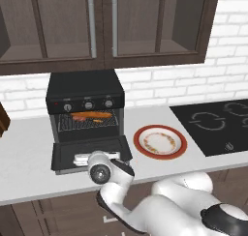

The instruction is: Pick up the kebab skewer and baguette bread, and place them inside the toaster oven. Close the toaster oven door and start by setting the timer.

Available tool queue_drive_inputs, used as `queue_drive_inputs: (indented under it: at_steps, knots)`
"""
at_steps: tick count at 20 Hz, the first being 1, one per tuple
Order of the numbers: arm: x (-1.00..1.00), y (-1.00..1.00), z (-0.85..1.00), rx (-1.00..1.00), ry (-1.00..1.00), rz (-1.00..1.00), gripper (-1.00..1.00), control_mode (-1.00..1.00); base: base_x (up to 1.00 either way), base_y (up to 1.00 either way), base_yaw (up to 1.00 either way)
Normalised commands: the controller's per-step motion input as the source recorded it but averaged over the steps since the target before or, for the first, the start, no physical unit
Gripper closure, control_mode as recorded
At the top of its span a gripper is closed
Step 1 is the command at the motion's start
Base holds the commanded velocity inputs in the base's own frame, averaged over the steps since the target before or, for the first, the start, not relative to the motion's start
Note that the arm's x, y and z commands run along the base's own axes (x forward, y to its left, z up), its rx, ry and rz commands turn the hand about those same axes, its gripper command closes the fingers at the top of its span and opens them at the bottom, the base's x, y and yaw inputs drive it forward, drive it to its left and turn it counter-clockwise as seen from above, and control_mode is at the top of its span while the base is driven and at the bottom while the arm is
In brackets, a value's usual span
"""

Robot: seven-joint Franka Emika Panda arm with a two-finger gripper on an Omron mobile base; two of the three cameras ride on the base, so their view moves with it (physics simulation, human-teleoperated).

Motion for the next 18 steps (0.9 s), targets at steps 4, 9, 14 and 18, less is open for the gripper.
queue_drive_inputs:
  at_steps: [4,9,14,18]
  knots:
    - [-0.70,0.11,-0.13,0.00,0.06,0.00,-1.00,-1.00,0.00,0.00,0.00]
    - [-0.66,0.13,-0.09,0.00,0.09,0.00,-1.00,-1.00,0.00,0.00,0.00]
    - [-0.67,0.09,-0.04,0.00,0.11,0.00,-1.00,-1.00,0.00,0.00,0.00]
    - [-0.27,0.04,-0.03,0.00,0.03,0.00,-1.00,-1.00,0.00,0.00,0.00]
